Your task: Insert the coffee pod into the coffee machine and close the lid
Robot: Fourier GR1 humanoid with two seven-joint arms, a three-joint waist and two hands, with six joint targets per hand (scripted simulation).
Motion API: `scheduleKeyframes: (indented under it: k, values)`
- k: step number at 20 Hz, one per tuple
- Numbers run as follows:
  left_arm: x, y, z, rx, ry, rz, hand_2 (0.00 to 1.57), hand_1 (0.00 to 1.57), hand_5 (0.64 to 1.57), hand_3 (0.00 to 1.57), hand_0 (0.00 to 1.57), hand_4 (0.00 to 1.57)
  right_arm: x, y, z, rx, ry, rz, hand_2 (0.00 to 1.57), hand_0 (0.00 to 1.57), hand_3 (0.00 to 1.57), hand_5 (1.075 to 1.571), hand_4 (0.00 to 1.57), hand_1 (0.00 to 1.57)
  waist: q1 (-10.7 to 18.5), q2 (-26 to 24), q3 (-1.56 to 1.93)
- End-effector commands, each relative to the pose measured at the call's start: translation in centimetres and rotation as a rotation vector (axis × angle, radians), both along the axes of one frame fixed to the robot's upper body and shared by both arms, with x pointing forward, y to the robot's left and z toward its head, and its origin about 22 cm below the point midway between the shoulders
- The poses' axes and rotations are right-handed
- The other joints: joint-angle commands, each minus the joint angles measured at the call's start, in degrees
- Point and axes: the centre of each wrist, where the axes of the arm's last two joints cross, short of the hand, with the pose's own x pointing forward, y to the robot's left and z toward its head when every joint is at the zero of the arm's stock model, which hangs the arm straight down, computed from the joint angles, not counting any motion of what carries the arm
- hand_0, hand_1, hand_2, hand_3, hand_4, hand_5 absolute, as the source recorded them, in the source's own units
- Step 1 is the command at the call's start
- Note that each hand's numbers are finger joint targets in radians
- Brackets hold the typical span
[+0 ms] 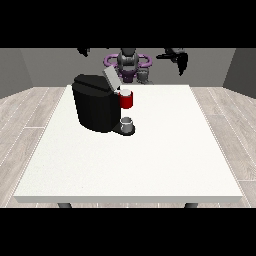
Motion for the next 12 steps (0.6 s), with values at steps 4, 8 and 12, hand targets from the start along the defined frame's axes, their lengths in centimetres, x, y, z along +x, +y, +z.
scheduleKeyframes:
  k: [4, 8, 12]
  values:
    - [-1.6, -0.3, 1.8, -0.029, -0.012, 0.007, 0.0, 0.0, 1.571, 0.0, 0.0, 0.0, 0.9, 2.2, -0.2, -0.021, 0.005, 0.056, 0.0, 0.0, 0.0, 1.571, 0.12, 0.0, 1.1, 2.2, 0.02]
    - [-2.5, -0.6, 2.2, -0.058, -0.06, 0.006, 0.0, 0.0, 1.571, 0.0, 0.0, 0.0, 3.1, 2.1, 1.3, 0.027, -0.027, 0.039, 0.0, 0.0, 0.0, 1.571, 0.0, 0.0, 2.5, 5.4, 0.01]
    - [-2.6, -0.4, 3.5, -0.029, -0.104, 0.02, 0.0, 0.0, 1.571, 0.0, 0.0, 0.0, 4.1, 1.4, 0.9, 0.037, -0.033, 0.05, 0.0, 0.0, 0.0, 1.571, 0.0, 0.0, 1.4, 9.6, 0.01]
